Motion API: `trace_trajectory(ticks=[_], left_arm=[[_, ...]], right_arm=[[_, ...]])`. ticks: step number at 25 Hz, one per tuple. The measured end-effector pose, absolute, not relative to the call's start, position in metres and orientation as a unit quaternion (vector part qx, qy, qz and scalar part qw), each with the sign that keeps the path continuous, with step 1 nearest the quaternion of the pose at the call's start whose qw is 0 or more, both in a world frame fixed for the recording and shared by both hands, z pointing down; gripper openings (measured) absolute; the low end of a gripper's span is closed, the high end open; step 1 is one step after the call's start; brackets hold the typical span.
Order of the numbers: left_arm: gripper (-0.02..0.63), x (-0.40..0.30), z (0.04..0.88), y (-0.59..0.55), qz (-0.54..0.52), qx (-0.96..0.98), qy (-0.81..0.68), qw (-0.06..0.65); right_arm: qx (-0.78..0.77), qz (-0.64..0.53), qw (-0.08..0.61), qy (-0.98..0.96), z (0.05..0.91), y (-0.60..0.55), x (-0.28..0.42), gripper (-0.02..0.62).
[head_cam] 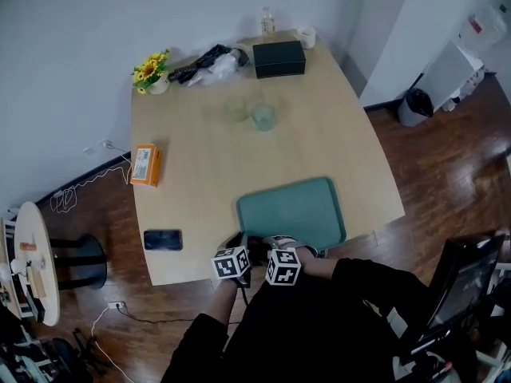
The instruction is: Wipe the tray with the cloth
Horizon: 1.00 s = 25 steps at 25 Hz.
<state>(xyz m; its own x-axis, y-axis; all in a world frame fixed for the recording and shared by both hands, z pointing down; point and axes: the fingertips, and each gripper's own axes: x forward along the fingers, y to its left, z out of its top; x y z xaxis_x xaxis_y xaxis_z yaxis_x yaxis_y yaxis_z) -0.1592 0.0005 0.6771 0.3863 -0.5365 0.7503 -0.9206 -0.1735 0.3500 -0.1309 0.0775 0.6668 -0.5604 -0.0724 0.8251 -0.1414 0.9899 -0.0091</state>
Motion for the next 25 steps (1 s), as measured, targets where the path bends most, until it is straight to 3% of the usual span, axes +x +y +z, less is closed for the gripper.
trace_trajectory(ticks=[5,16,19,25], left_arm=[[0.018,-0.161,0.679,0.001,0.244,0.731,-0.503,0.392],[0.02,-0.158,0.678,0.005,0.251,0.726,-0.516,0.379],[0.02,-0.158,0.676,0.005,0.254,0.726,-0.515,0.378],[0.02,-0.146,0.672,0.007,0.253,0.727,-0.512,0.381]], right_arm=[[0.117,0.068,0.459,-0.878,0.665,0.069,-0.083,0.139],[0.296,0.145,0.478,-0.814,0.665,0.024,0.137,0.14],[0.305,0.14,0.473,-0.814,0.659,0.012,0.13,0.138],[0.232,0.109,0.45,-0.856,0.646,0.011,0.038,0.138]])
